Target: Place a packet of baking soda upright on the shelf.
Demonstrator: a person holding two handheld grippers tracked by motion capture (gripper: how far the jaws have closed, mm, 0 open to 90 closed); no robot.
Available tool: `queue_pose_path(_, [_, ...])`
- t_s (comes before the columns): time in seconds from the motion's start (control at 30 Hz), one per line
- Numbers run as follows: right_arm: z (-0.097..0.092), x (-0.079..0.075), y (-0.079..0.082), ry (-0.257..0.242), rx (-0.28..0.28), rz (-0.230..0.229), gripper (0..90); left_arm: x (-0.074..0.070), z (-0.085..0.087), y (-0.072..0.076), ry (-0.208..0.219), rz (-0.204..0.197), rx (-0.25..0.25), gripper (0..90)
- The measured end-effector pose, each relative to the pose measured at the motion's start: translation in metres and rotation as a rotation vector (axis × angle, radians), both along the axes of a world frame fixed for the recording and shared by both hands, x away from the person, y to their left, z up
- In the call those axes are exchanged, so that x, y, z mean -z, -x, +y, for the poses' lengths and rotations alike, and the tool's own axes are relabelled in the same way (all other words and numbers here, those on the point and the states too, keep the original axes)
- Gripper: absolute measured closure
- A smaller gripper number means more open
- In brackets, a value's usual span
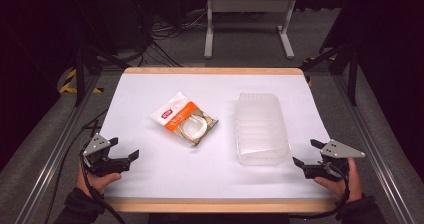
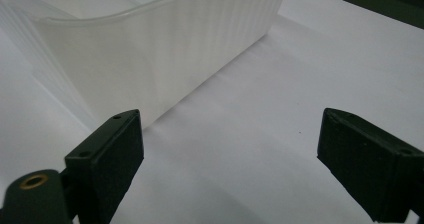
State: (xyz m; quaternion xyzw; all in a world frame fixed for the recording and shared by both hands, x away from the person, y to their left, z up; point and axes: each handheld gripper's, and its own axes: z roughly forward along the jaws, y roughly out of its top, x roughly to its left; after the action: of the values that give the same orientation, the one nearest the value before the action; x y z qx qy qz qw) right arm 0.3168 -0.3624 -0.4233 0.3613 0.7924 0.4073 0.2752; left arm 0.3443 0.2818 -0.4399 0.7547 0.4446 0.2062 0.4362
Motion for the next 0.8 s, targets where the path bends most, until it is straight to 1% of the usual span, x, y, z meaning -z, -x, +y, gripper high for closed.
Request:
queue_pose_path(0.03, [0.0, 0.0, -0.001, 0.004, 0.001, 0.0, 12.1, 0.001, 0.001, 0.0, 0.002, 0.005, -0.002, 6.5])
queue_pose_path(0.1, [0.001, 0.001, -0.002, 0.009, 0.004, 0.006, 12.1, 0.003, 0.003, 0.0, 0.028, 0.027, 0.006, 6.4])
queue_pose_path(0.17, [0.003, 0.002, -0.001, 0.024, 0.007, 0.009, 12.2, 0.004, 0.002, -0.001, 0.036, 0.04, 0.013, 6.0])
queue_pose_path(0.2, [0.004, 0.002, -0.001, 0.028, 0.008, 0.007, 12.3, 0.004, 0.001, -0.002, 0.039, 0.049, 0.028, 5.9])
queue_pose_path(0.27, [0.006, 0.001, -0.001, 0.034, 0.003, 0.006, 12.3, 0.005, -0.002, -0.002, 0.027, 0.056, 0.045, 5.7])
queue_pose_path(0.3, [0.007, 0.001, -0.001, 0.036, 0.0, 0.003, 12.2, 0.006, -0.003, -0.003, 0.033, 0.068, 0.061, 5.6])
queue_pose_path(0.37, [0.008, 0.001, -0.001, 0.04, 0.001, 0.006, 12.3, 0.007, -0.006, -0.007, 0.05, 0.091, 0.062, 5.5])
queue_pose_path(0.4, [0.008, 0.001, 0.0, 0.043, 0.0, 0.007, 12.3, 0.008, -0.008, -0.009, 0.073, 0.108, 0.075, 5.5])
queue_pose_path(0.43, [0.008, 0.002, 0.0, 0.042, -0.001, 0.009, 12.3, 0.008, -0.008, -0.009, 0.073, 0.108, 0.075, 5.5])
queue_pose_path(0.53, [0.008, 0.001, -0.001, 0.037, -0.002, 0.008, 12.3, 0.007, -0.019, -0.019, 0.089, 0.151, 0.082, 5.8])
queue_pose_path(0.57, [0.008, 0.001, -0.002, 0.038, -0.003, 0.008, 12.3, 0.007, -0.023, -0.022, 0.098, 0.161, 0.085, 6.1])
queue_pose_path(0.6, [0.008, 0.001, -0.002, 0.038, -0.003, 0.008, 12.3, 0.007, -0.023, -0.022, 0.098, 0.161, 0.085, 6.2])
queue_pose_path(0.63, [0.007, 0.002, -0.001, 0.036, -0.003, 0.008, 12.3, 0.007, -0.031, -0.028, 0.118, 0.192, 0.097, 6.2])
queue_pose_path(0.67, [0.007, 0.002, -0.001, 0.034, -0.003, 0.008, 12.3, 0.007, -0.034, -0.03, 0.127, 0.198, 0.107, 6.2])
queue_pose_path(0.7, [0.007, 0.001, -0.001, 0.034, -0.002, 0.008, 12.3, 0.006, -0.038, -0.033, 0.129, 0.194, 0.118, 6.2])
queue_pose_path(0.73, [0.007, 0.001, -0.001, 0.032, -0.001, 0.008, 12.3, 0.007, -0.042, -0.037, 0.137, 0.203, 0.129, 6.2])
queue_pose_path(0.8, [0.007, 0.001, -0.001, 0.03, -0.002, 0.008, 12.3, 0.007, -0.048, -0.043, 0.13, 0.217, 0.145, 6.1])
